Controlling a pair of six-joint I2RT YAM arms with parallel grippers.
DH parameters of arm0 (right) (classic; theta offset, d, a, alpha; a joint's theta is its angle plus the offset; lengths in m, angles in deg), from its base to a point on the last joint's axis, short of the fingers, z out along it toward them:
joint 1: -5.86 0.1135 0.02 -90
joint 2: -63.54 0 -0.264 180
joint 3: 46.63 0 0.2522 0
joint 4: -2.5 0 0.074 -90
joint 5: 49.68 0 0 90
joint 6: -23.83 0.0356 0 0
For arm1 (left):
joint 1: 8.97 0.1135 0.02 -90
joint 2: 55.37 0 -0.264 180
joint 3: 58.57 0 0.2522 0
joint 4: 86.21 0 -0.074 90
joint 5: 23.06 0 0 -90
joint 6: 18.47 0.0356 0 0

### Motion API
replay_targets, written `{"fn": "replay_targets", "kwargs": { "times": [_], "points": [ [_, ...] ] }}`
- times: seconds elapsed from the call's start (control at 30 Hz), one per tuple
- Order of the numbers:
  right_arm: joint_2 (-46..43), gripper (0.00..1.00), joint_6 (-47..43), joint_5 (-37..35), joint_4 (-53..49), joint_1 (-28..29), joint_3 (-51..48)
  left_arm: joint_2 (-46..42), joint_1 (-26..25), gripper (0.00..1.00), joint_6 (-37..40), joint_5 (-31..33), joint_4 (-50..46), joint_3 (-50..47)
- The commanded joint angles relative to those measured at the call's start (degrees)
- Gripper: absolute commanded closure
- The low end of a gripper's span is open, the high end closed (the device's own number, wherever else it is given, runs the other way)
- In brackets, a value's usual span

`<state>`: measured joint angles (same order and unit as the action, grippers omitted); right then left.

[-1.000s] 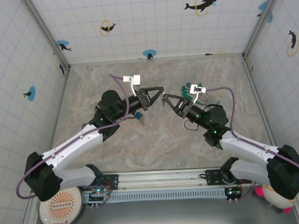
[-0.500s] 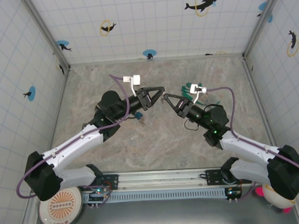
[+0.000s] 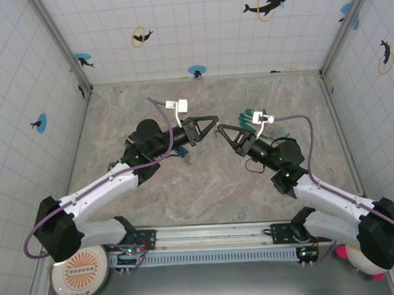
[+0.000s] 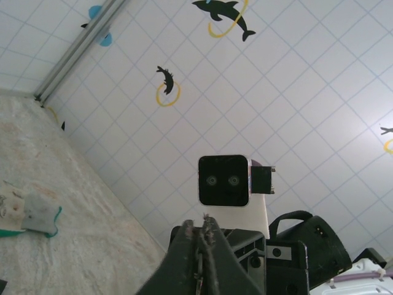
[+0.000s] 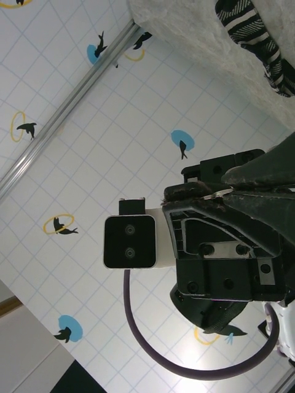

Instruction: Unlock with the key

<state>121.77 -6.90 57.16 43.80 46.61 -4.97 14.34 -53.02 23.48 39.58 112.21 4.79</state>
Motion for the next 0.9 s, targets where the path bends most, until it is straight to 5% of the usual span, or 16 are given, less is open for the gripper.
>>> {"fn": "replay_targets", "kwargs": {
  "times": [0.0,0.1,0.2,0.87],
  "points": [
    [-3.3,1.00,-2.2,0.0,-1.2,-0.9,0.0,-0.2,0.0,0.62,0.3,1.9,-2.3,1.1],
    [-6.1,1.00,-3.2,-0.8,-4.8,-1.9,-1.2,-0.9,0.2,0.43,1.8,7.8,-8.6,1.7],
    [-10.0,1.00,-4.3,-2.0,-9.6,-3.3,-2.6,-0.4,0.3,0.35,3.0,12.4,-15.3,3.0],
    [-37.4,1.00,-15.1,-19.0,-53.5,-13.4,-5.2,24.0,-1.0,0.41,-3.4,8.5,-32.0,16.6]
  ]
}}
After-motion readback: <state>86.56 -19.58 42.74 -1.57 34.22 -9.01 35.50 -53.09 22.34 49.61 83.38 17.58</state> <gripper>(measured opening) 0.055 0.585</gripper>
